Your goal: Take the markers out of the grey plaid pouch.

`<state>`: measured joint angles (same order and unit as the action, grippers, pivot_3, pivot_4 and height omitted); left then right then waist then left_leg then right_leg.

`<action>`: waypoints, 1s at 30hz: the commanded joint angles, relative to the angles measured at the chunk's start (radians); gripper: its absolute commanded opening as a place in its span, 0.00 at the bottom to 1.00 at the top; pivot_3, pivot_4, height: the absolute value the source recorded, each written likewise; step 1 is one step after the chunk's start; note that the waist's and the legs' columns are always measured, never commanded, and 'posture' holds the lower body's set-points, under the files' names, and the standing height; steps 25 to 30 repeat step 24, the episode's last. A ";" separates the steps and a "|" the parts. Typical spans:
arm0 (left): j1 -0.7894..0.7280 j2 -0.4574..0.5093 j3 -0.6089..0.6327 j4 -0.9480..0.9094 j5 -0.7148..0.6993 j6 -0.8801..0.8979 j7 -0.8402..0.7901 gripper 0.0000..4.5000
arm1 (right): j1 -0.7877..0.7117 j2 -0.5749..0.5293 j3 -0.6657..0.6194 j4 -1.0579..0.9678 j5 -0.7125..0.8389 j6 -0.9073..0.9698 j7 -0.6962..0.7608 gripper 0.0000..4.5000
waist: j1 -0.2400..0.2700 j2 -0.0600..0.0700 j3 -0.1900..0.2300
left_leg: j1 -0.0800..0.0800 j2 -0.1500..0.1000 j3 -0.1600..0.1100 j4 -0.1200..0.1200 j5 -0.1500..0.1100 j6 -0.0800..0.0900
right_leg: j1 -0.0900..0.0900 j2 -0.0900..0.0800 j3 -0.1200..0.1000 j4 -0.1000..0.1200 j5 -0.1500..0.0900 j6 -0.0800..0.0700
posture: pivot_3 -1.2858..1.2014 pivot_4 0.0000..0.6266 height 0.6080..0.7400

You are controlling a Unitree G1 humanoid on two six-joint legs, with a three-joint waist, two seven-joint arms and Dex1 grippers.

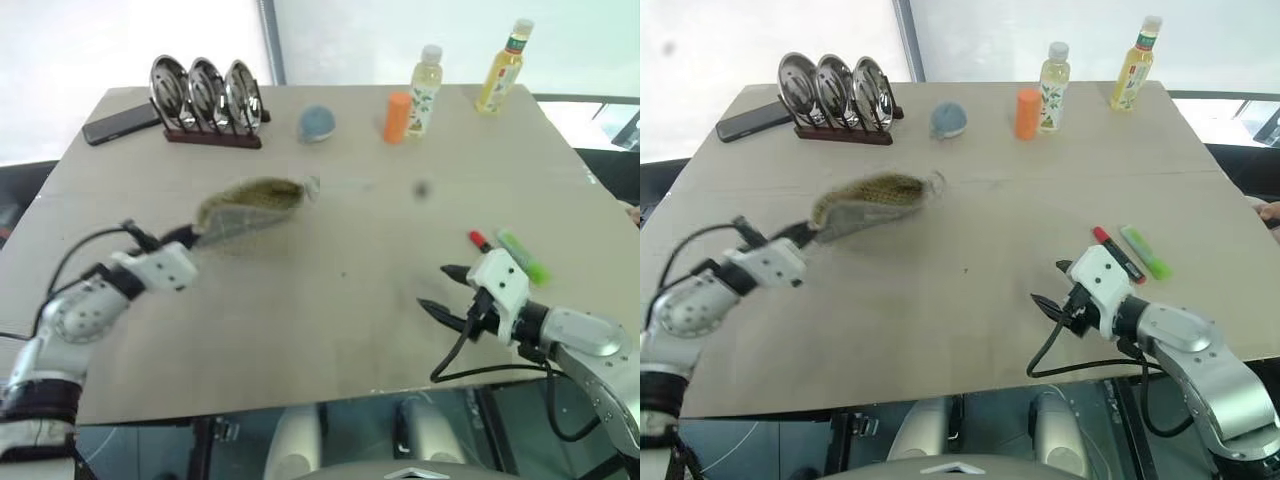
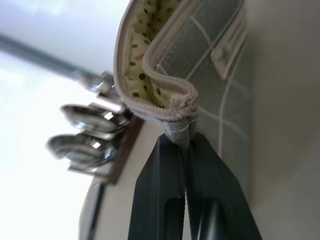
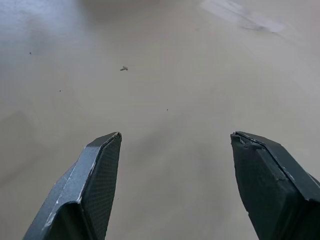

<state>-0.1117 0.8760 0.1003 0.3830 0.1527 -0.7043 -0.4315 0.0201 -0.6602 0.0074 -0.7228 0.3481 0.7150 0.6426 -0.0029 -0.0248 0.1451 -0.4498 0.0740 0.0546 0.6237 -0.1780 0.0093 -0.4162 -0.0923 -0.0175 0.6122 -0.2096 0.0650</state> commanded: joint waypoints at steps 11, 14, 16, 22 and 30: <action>0.425 0.053 0.243 -0.637 -0.954 0.789 -0.481 0.81 | 0.129 -0.050 -0.141 -0.013 0.060 -0.119 0.084 0.90 | -0.010 -0.001 0.000 | 0.001 0.002 0.001 -0.001 0.000 0.000 | 0.000 0.001 0.000 -0.002 0.000 0.000 | 0.52 0.24 1.00; 0.485 0.065 0.298 -0.705 -0.983 0.882 -0.506 0.81 | 0.242 -0.072 -0.240 -0.026 0.040 -0.147 0.095 0.99 | 0.000 0.000 0.000 | 0.002 0.002 0.001 -0.001 0.000 0.000 | 0.002 0.001 0.000 -0.001 -0.002 0.003 | 0.52 0.24 1.00; 0.507 0.059 0.311 -0.739 -0.970 0.912 -0.522 0.81 | 0.330 -0.075 -0.296 -0.037 0.011 -0.173 0.092 0.99 | 0.011 0.001 0.000 | 0.002 0.001 0.001 -0.001 0.000 0.000 | 0.002 0.001 -0.001 -0.002 -0.002 0.004 | 0.52 0.24 1.00; 0.517 0.021 0.313 -0.764 -0.929 0.955 -0.541 0.81 | 0.533 -0.050 -0.422 -0.040 -0.039 -0.245 0.091 0.99 | 0.016 0.001 -0.001 | 0.003 0.002 0.002 0.000 0.000 -0.001 | 0.002 0.001 0.000 -0.002 -0.003 0.004 | 0.52 0.24 1.00; 0.518 0.012 0.311 -0.765 -0.910 0.958 -0.553 0.81 | 0.549 -0.046 -0.442 -0.025 -0.054 -0.267 0.088 0.99 | 0.014 0.001 -0.001 | 0.003 0.002 0.002 0.000 0.000 -0.001 | 0.002 0.001 0.000 -0.002 -0.003 0.004 | 0.52 0.24 1.00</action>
